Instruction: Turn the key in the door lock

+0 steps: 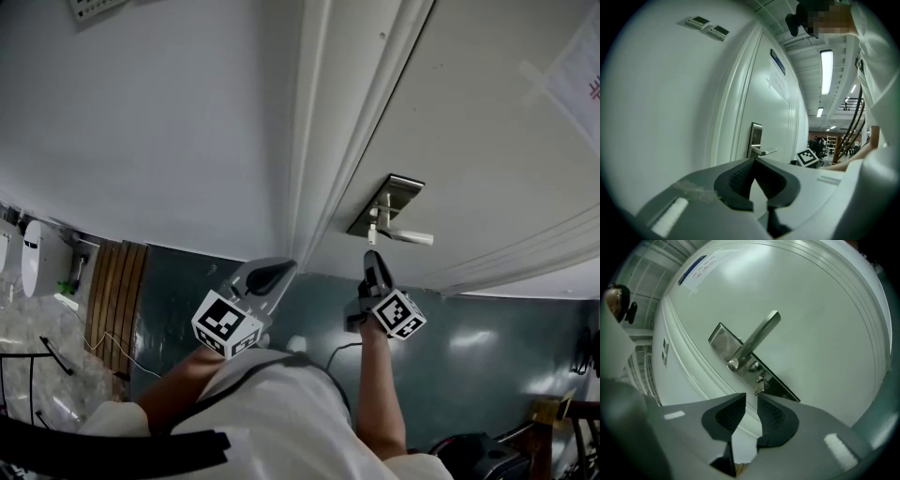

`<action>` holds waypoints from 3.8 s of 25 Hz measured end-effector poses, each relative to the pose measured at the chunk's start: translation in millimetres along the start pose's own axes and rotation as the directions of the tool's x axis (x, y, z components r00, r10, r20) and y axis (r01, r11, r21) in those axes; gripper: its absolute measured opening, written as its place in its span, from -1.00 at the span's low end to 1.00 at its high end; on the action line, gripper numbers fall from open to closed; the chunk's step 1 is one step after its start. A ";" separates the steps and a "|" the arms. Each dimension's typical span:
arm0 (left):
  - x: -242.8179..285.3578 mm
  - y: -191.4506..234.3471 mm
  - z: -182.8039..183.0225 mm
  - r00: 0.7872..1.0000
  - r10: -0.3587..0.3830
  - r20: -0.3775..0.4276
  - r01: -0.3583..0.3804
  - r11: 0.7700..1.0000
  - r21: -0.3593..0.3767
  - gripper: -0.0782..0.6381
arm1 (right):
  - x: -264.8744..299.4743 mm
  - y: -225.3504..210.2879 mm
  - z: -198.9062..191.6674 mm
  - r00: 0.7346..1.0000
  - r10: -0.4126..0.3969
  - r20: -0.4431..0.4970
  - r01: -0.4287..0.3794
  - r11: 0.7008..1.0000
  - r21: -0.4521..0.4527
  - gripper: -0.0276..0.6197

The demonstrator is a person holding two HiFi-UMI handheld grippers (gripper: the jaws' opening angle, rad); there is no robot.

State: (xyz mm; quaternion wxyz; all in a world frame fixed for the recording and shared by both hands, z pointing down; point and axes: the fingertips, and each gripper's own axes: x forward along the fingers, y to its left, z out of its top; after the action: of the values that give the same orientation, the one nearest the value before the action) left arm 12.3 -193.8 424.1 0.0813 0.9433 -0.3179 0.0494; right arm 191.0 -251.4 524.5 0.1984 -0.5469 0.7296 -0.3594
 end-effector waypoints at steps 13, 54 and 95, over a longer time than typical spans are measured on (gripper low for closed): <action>-4.4 6.7 -4.1 0.997 0.073 -0.020 -0.073 0.997 0.005 -0.76 | 26.9 -20.1 6.9 0.988 0.129 0.089 -0.151 0.939 0.310 -0.33; -9.3 -3.8 -5.7 1.000 0.020 -0.005 -0.020 1.000 0.002 -0.76 | 38.1 -14.9 7.9 0.998 -0.047 -0.032 0.046 0.998 -0.048 -0.78; 12.1 -20.6 0.2 0.982 -0.186 -0.002 0.186 0.982 0.017 -0.77 | 39.2 -14.3 2.0 0.920 -0.390 -0.029 0.222 0.584 -0.781 -0.72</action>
State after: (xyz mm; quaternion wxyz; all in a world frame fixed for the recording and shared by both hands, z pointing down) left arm 34.4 -184.7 423.1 0.0775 0.9696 -0.2277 0.0447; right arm 189.1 -290.9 537.9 -0.1900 -0.6580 0.7220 -0.0982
